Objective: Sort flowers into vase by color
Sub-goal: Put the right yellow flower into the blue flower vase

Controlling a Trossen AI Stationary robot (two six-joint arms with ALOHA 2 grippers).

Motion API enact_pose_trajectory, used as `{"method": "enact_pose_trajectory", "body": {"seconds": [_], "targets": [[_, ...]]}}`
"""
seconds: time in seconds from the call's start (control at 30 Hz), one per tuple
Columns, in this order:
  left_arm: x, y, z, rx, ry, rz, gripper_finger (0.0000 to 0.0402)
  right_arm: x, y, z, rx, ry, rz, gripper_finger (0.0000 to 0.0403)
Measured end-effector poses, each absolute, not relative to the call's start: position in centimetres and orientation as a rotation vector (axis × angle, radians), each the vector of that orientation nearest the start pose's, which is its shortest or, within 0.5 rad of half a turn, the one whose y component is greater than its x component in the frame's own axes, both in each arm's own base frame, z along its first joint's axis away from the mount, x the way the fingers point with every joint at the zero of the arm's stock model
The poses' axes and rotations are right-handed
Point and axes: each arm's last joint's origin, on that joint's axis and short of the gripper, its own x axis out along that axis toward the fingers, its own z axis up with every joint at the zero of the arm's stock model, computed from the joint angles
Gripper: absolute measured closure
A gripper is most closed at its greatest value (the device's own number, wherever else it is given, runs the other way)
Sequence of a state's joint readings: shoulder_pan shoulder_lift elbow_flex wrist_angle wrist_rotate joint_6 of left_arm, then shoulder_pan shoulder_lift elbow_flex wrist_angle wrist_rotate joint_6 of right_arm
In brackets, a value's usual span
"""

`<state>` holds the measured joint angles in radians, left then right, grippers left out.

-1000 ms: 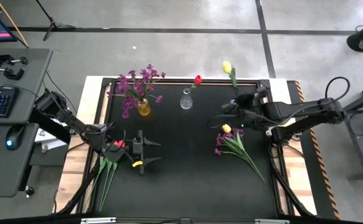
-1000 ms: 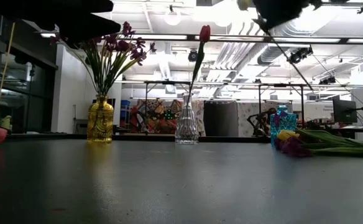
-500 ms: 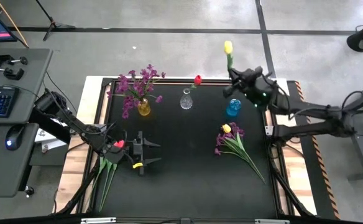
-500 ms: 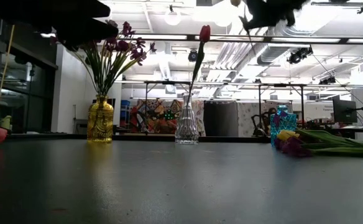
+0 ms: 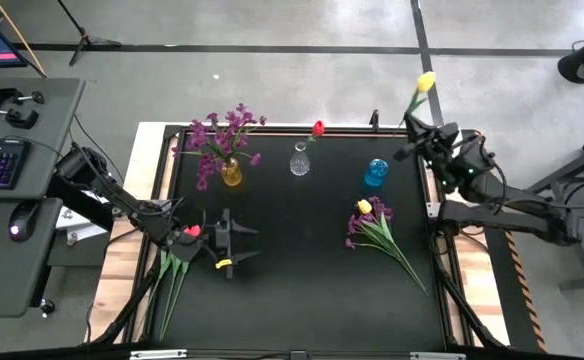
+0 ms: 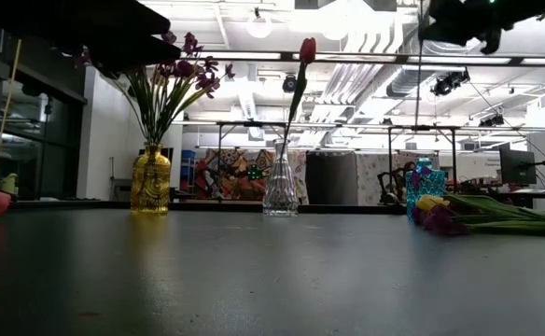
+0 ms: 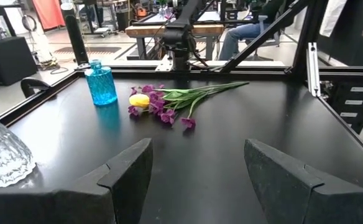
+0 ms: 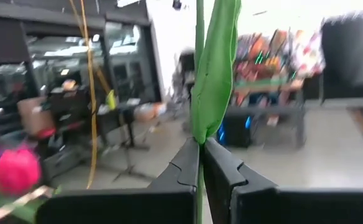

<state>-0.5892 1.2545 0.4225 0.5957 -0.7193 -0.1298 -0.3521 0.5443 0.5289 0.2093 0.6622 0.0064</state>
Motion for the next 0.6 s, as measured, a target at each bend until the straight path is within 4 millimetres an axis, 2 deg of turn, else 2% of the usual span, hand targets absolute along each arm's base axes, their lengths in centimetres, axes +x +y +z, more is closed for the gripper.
{"method": "enact_pose_trajectory", "body": {"seconds": [0.2,0.33,0.6], "targets": [[20.5,-11.4,19.3,-0.001,0.178,0.143,0.0161,12.2,-5.5,29.4,0.134,-0.093,-0.969,0.0403],[20.5,-11.4,19.3,-0.011,0.177,0.144,0.0161,12.8,-5.5,29.0,0.119,-0.060,-0.985,0.0403],[20.5,-11.4,19.3,-0.011,0.177,0.144,0.0161,12.6,-5.5,30.1,0.052,-0.140,-1.014,0.0403]]}}
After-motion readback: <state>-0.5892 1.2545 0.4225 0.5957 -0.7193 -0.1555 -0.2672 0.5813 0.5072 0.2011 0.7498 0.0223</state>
